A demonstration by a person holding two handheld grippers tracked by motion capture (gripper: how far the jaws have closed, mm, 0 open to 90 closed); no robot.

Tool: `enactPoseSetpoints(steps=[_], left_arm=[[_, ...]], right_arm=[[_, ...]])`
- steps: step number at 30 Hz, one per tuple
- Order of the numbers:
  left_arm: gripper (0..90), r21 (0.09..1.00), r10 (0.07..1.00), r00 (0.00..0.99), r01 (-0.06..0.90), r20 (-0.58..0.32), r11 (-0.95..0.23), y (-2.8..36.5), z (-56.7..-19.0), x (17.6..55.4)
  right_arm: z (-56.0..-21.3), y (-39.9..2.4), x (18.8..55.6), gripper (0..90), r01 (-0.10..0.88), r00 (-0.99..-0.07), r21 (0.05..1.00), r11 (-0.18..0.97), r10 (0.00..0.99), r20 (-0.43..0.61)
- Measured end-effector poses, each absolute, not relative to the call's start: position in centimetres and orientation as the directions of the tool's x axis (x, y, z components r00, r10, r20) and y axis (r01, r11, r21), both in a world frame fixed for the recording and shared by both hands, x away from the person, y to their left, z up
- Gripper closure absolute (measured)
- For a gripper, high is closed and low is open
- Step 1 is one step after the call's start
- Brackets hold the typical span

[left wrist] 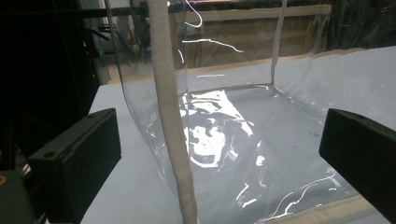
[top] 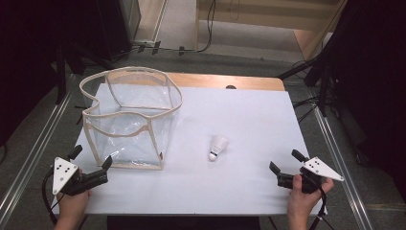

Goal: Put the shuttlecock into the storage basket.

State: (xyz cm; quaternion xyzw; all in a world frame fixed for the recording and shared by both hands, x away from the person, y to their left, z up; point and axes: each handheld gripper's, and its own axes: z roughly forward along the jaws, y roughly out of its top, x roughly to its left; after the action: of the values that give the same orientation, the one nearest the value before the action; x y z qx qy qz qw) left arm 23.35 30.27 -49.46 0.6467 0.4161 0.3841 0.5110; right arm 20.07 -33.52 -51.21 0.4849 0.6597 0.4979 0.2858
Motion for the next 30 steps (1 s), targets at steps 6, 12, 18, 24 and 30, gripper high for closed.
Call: enactPoseSetpoints(steps=[6, 12, 18, 24, 30], left_arm=[[0.0, 0.980, 0.931, 0.356, 0.147, 0.076, -0.136, 30.2, -49.5, 23.4], [0.0, 0.980, 0.934, 0.350, 0.150, 0.072, -0.132, 30.3, -49.5, 23.3], [0.0, 0.980, 0.934, 0.349, 0.148, 0.075, -0.134, 30.2, -49.5, 23.3], [0.0, 0.981, 0.934, 0.349, 0.147, 0.070, -0.129, 30.3, -49.5, 23.3], [0.0, 0.981, 0.934, 0.350, 0.148, 0.068, -0.126, 30.3, -49.5, 23.4]], right_arm=[[-50.8, -33.0, 20.2, 0.0, 0.370, -0.383, 0.928, 0.048, 0.918, 0.105], [-50.3, -32.4, 21.0, 0.0, 0.413, -0.415, 0.908, 0.063, 0.901, 0.126], [-49.8, -30.9, 22.1, 13.6, 0.446, -0.441, 0.889, 0.102, 0.889, 0.119], [-49.3, -29.1, 23.5, 34.0, 0.456, -0.497, 0.877, 0.150, 0.861, 0.111], [-48.8, -27.5, 24.9, 52.1, 0.468, -0.519, 0.865, 0.180, 0.849, 0.104]])
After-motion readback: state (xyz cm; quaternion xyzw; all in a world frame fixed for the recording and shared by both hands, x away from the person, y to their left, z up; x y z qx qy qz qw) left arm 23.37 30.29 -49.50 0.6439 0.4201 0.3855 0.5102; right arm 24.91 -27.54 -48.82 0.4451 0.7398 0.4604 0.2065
